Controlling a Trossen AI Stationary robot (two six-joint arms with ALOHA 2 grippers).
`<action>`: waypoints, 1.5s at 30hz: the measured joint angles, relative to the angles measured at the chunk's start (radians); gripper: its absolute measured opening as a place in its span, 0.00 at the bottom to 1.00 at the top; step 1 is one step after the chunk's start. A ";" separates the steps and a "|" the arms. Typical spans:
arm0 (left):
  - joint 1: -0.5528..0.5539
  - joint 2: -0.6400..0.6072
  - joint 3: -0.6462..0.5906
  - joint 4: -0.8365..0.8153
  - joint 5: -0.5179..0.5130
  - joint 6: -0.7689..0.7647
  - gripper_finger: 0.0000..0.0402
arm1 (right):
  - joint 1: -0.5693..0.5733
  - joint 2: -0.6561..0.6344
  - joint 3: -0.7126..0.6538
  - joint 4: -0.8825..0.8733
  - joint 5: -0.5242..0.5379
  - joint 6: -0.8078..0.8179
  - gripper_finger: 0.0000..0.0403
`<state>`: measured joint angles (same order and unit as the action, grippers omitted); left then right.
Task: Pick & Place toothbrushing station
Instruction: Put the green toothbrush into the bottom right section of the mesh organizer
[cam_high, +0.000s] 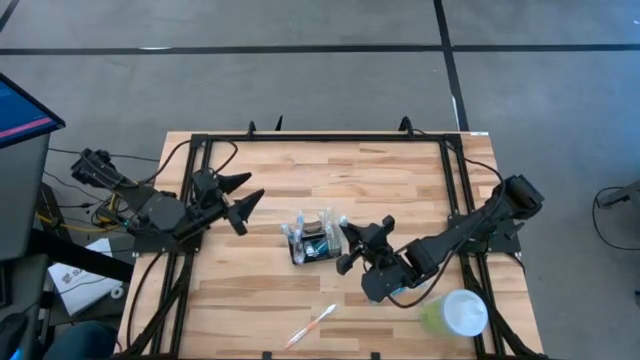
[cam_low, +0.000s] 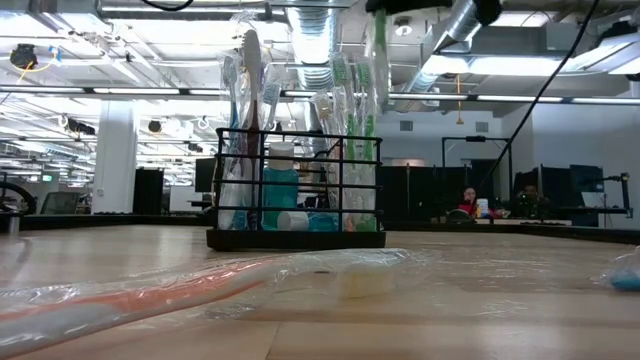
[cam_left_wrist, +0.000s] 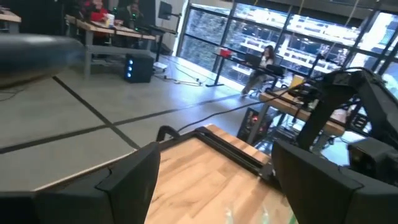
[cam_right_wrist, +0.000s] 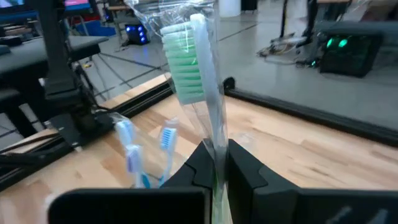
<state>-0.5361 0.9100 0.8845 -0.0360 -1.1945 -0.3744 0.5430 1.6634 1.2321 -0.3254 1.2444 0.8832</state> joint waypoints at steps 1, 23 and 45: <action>0.007 0.000 0.000 0.000 0.000 0.000 0.75 | 0.000 0.000 -0.010 0.000 0.020 0.001 0.02; 0.027 0.000 0.000 -0.002 0.002 0.003 0.75 | -0.014 0.093 -0.038 0.389 0.005 -0.283 0.02; 0.023 0.000 -0.046 -0.001 0.024 -0.077 0.75 | -0.029 0.255 -0.039 0.154 0.018 0.122 0.05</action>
<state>-0.5129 0.9096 0.8387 -0.0368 -1.1709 -0.4516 0.5140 1.9180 1.1929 -0.1712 1.2620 1.0056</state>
